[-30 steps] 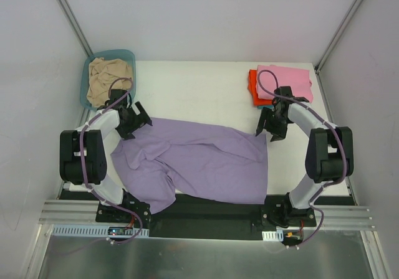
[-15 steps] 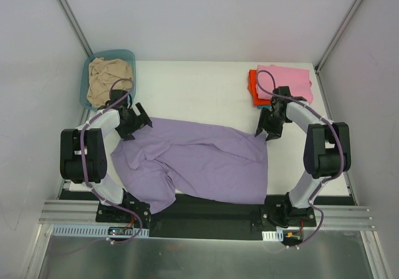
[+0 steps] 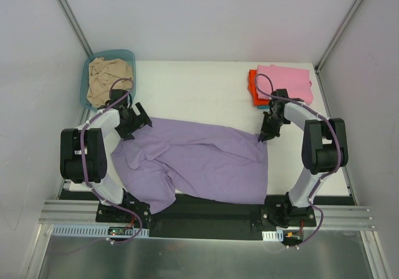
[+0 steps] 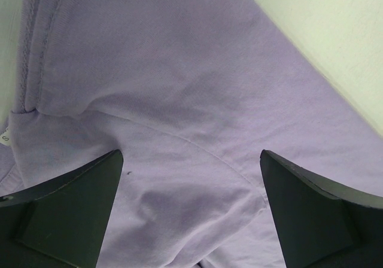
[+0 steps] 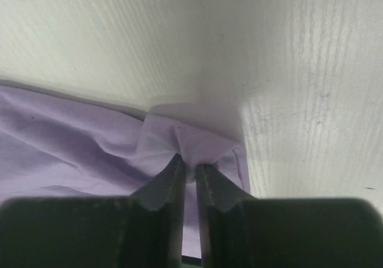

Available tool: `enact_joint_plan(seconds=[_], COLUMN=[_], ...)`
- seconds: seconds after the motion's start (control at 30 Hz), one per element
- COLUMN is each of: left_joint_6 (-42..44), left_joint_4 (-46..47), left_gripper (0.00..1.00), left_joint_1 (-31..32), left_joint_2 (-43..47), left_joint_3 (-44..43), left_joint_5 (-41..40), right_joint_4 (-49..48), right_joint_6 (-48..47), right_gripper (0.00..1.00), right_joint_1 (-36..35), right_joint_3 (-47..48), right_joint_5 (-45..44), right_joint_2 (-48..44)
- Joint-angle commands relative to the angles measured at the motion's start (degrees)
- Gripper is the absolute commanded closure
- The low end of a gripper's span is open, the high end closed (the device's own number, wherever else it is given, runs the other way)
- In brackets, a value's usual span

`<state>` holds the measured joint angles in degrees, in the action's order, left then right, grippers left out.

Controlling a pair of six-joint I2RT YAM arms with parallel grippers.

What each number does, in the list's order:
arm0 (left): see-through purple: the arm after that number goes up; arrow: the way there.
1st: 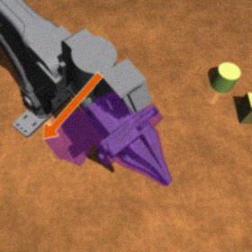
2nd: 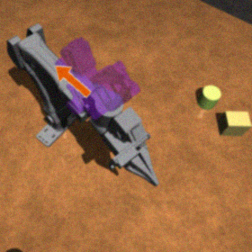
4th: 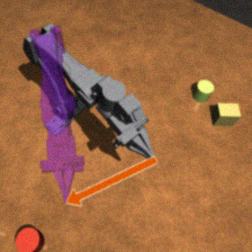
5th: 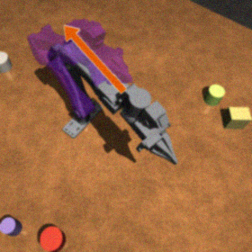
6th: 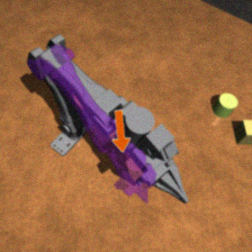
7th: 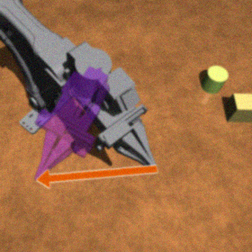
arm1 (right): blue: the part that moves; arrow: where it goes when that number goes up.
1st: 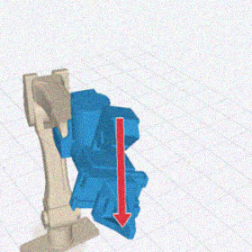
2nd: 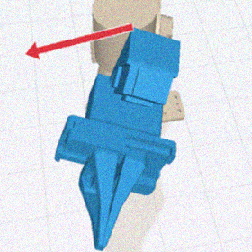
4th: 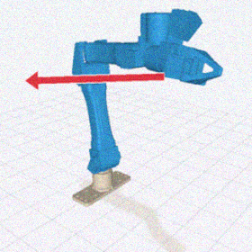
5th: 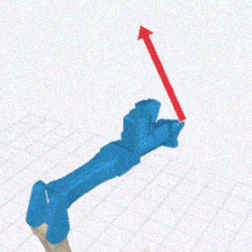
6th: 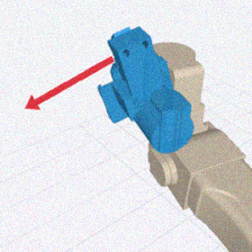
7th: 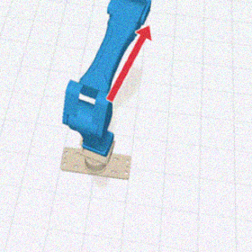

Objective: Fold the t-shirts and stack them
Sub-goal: Fold the flattened tshirt in 1/3 of the way

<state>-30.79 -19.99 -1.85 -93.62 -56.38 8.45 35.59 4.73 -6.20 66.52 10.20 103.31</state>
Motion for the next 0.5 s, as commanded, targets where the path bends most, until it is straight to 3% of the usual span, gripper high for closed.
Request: enact_joint_plan(seconds=[0.0,0.3,0.47], left_joint_6=[0.99,1.52,1.61], left_joint_4=[-0.49,-0.49,-0.49], left_gripper=[0.01,0.01,0.01], left_joint_1=[0.18,0.18,0.18], left_joint_2=[-0.51,-1.12,-2.08], left_joint_3=[-2.5,-3.21,-3.56], left_joint_5=[-1.59,-2.73,-3.18], right_joint_4=[0.0,6.06,10.81], right_joint_6=[-0.25,-4.03,-6.14], right_gripper=[0.99,0.99,0.99], right_joint_1=[0.66,3.56,5.93], right_joint_3=[1.15,8.44,13.89], right_joint_5=[-2.72,-7.12,-3.88], right_joint_2=[-1.18,-2.5,0.58])
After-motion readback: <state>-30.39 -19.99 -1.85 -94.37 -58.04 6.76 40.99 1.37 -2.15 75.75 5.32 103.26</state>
